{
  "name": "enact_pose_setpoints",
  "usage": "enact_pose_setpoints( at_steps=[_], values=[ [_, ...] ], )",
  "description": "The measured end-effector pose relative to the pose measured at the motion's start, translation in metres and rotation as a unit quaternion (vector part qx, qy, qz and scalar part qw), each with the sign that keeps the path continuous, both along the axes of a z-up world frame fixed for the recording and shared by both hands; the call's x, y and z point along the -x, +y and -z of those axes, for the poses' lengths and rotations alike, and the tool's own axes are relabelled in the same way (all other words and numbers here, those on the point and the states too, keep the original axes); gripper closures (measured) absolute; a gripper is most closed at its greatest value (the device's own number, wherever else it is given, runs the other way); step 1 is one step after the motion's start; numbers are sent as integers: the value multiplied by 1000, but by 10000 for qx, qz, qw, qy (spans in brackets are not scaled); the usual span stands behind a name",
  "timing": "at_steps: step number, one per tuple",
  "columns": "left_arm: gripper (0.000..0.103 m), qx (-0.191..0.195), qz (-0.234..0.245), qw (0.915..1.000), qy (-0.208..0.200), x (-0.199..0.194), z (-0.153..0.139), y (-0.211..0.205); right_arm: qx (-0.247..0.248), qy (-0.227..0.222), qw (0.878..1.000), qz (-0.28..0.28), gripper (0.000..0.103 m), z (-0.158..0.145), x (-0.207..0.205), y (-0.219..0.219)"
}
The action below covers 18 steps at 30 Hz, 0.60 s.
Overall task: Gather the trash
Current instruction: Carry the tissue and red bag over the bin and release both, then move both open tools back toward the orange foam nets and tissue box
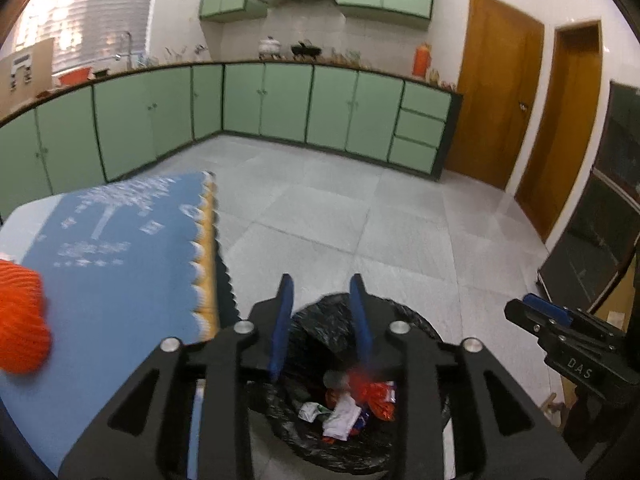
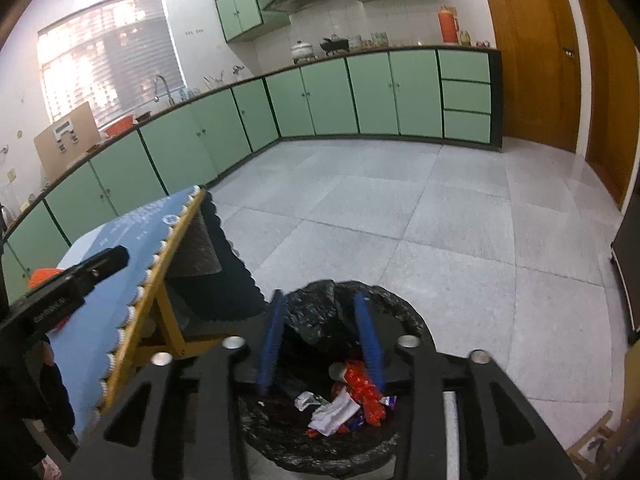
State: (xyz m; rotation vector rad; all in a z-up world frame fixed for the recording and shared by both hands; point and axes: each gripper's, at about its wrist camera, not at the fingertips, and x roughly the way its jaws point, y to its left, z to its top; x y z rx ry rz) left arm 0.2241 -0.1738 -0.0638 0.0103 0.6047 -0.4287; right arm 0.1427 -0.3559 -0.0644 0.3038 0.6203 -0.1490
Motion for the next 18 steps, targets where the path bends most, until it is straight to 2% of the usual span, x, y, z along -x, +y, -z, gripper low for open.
enact_pose_setpoints(
  at_steps=[2,4,6,7,8,11,18],
  values=[
    [62,49,-150,9998,-146,9,-10,24,40,-117,9999,-44,44,-10,3,12],
    [57,95,-310,9992,-232,14,-19,47,104,-272,9995,-101,29,-21,5,27],
    [53,113,-472,9984,-303,22,-24,71,162,-389,9990,-169,19,-31,6,45],
    [46,93,-584,9976,-362,26,-28,87,177,-466,9985,-214,14,-37,6,57],
    [41,64,-703,9966,-424,29,-30,101,162,-539,9980,-277,13,-42,5,68],
    [33,-110,-1109,9921,-576,40,-35,148,24,-678,9963,-535,7,-52,0,102],
    [27,-444,-1997,9763,-705,56,-37,248,-180,-801,9883,-1283,6,-59,-25,192]
  ],
)
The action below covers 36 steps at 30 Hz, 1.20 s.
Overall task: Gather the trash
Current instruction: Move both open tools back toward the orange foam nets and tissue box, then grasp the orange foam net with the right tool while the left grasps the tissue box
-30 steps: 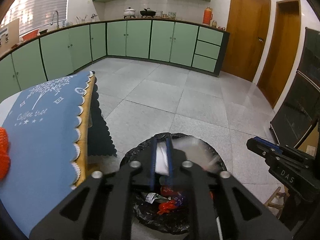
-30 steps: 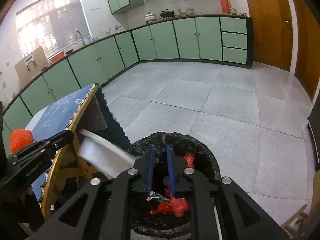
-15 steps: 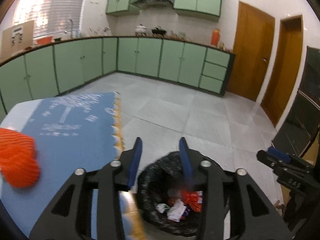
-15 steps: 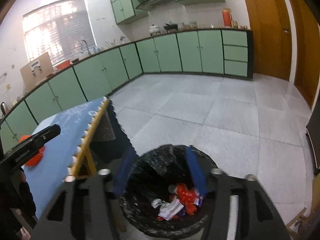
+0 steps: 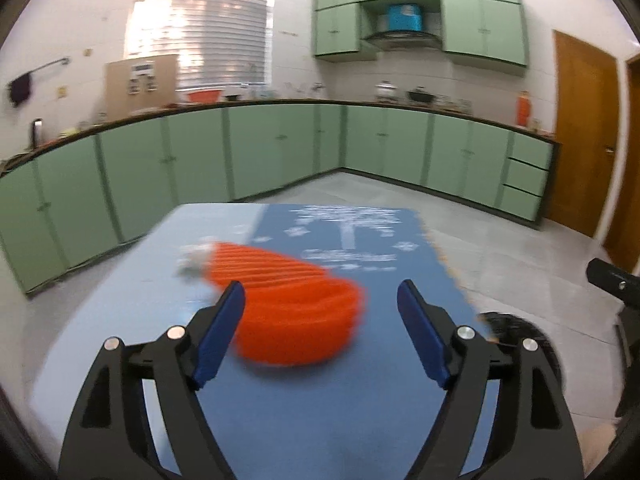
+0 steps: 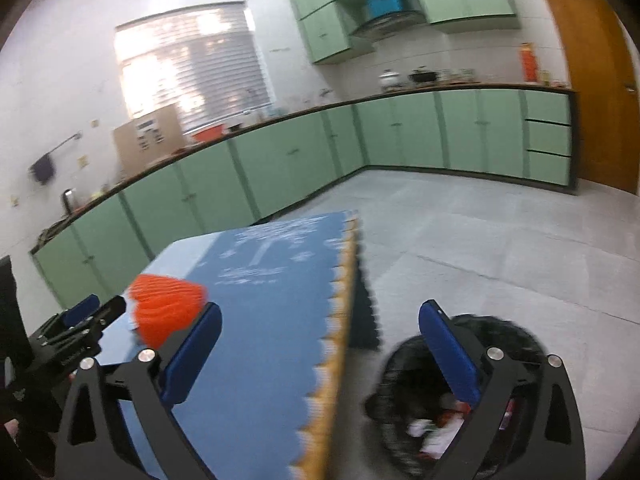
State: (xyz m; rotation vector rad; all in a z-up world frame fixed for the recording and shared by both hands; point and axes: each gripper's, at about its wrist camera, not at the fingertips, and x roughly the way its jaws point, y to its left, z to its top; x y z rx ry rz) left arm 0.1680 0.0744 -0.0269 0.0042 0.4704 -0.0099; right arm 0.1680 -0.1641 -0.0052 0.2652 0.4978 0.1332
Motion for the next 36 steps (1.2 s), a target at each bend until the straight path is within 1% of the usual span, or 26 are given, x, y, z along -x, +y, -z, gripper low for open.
enact_pose_setpoints(
  at_steps=[5,8,11,16,20,23,26,27,28,29,30,31,32,34,36],
  values=[
    [27,-10,-458,9989,78,5,4,52,108,86,9980,-623,6,9,-23,74],
    [27,-13,-670,9977,100,9,7,73,118,132,9965,-820,7,16,-36,105],
    [27,28,-777,9969,139,9,12,89,112,219,9955,-916,10,25,-50,129],
    [27,154,-886,9956,252,4,19,111,71,384,9945,-976,13,38,-71,159],
    [27,211,-913,9952,281,2,23,121,-4,489,9938,-997,14,42,-88,173],
    [27,267,-926,9948,316,0,27,125,111,600,9928,-1029,14,46,-98,185],
    [27,282,-940,9946,328,-3,30,128,141,812,9912,-1040,15,55,-107,190],
    [27,268,-943,9946,334,-5,31,129,133,844,9908,-1047,19,57,-108,191],
    [27,259,-946,9946,339,-6,32,129,121,895,9900,-1082,26,61,-109,192],
    [27,256,-949,9945,355,-7,33,129,105,944,9891,-1126,30,64,-110,193],
    [27,264,-948,9945,364,-8,34,129,73,977,9883,-1168,37,66,-111,194],
    [27,278,-953,9943,378,-9,35,130,40,1018,9873,-1216,47,68,-111,194],
    [27,281,-960,9942,389,-10,36,130,41,1036,9867,-1250,51,69,-111,195],
    [27,280,-968,9941,406,-12,38,130,136,1033,9859,-1306,73,70,-110,199],
    [27,281,-963,9941,419,-14,39,129,141,1027,9855,-1345,80,70,-109,199]
  ],
)
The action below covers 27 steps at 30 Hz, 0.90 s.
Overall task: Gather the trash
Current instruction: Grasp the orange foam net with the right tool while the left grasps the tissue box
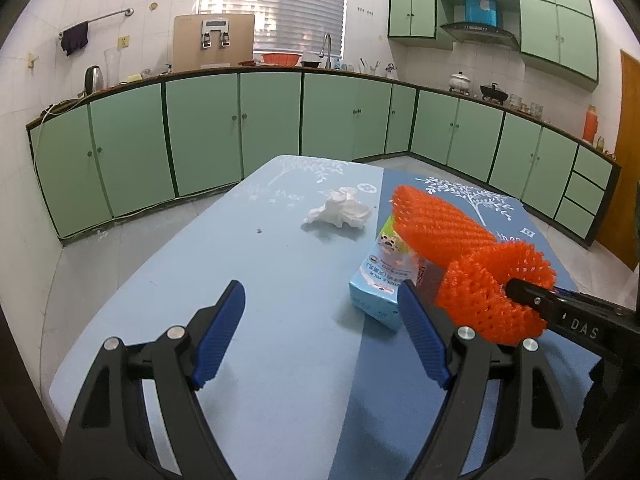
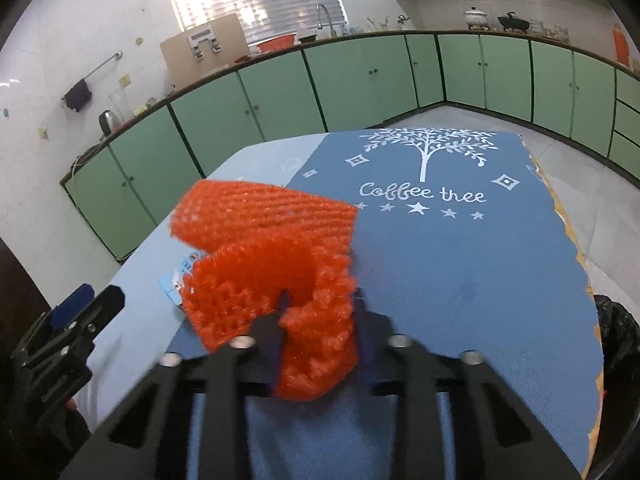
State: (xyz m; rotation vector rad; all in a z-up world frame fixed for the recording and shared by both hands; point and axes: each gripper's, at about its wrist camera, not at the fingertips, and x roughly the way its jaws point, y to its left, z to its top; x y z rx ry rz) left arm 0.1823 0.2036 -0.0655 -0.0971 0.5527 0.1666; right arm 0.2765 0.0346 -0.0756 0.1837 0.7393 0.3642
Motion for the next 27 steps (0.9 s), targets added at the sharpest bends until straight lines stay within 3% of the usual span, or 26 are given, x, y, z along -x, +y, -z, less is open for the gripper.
enact_pose_setpoints(
  at_steps=[9,18,19,23,27],
  values=[
    [26,128,258,9994,185,-14,6,-9,-27,-345,9993,165,82,-24,28,-27],
    [25,458,446,9948,793,-55,22,-16,-35,-417,9979,498,82,-33,42,-65],
    [27,469,461,9944,824,-57,24,-17,-43,-399,9979,512,82,-32,41,-67],
    [53,450,482,9928,997,-64,30,-22,-75,-395,9978,520,82,-31,40,-69],
    [54,416,436,9942,893,-59,28,-24,-103,-397,9979,509,82,-32,40,-69]
  ],
)
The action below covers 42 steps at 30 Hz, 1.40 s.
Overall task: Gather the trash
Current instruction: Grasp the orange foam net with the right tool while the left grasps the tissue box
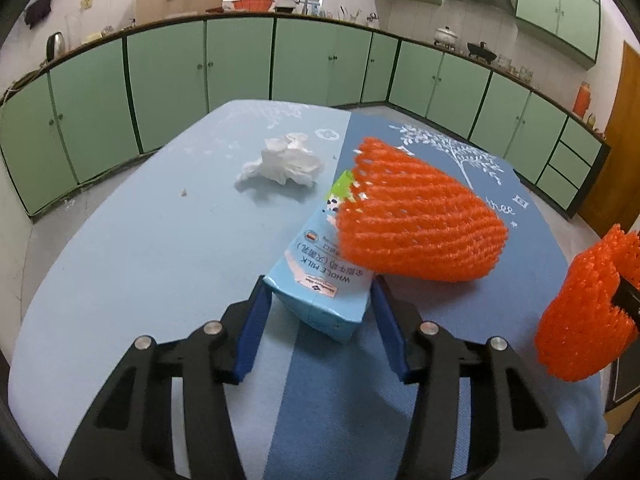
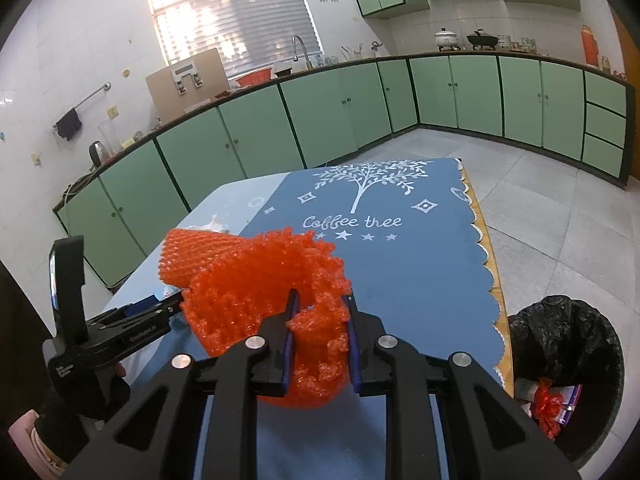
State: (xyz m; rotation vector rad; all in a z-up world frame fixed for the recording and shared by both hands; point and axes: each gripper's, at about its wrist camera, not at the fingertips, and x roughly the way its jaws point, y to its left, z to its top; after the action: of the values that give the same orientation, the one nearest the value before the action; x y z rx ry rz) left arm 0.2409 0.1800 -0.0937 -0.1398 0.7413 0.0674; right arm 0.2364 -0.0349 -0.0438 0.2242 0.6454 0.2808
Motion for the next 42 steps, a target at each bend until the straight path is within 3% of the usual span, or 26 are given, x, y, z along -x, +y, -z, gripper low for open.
enact_pose_setpoints(
  at_steps=[21,27,31,37,39,40,42],
  values=[
    [58,-393,-588,9910,-1133,113,-57,8,22,-150,9999,53,82,-16,24,-9],
    [58,-517,-331,9939,-912,117,-40,0,-2,-133,9999,100,82,-16,31,-18],
    [43,-506,-197,9974,-469,110,-22,-3,-77,-45,9999,123,82,-11,32,-21],
    [40,-455,-100,9989,-40,99,8,-3,-97,-40,9998,139,82,-9,32,-24],
    [45,-360,-29,9993,-11,98,14,-4,-105,-21,9998,138,82,-8,32,-24],
    [59,-358,26,9994,-8,98,14,-6,-105,-13,9999,134,82,-7,32,-24],
    [60,-444,10,9990,-32,99,14,-9,-100,-1,9999,128,82,-7,32,-24]
  ],
)
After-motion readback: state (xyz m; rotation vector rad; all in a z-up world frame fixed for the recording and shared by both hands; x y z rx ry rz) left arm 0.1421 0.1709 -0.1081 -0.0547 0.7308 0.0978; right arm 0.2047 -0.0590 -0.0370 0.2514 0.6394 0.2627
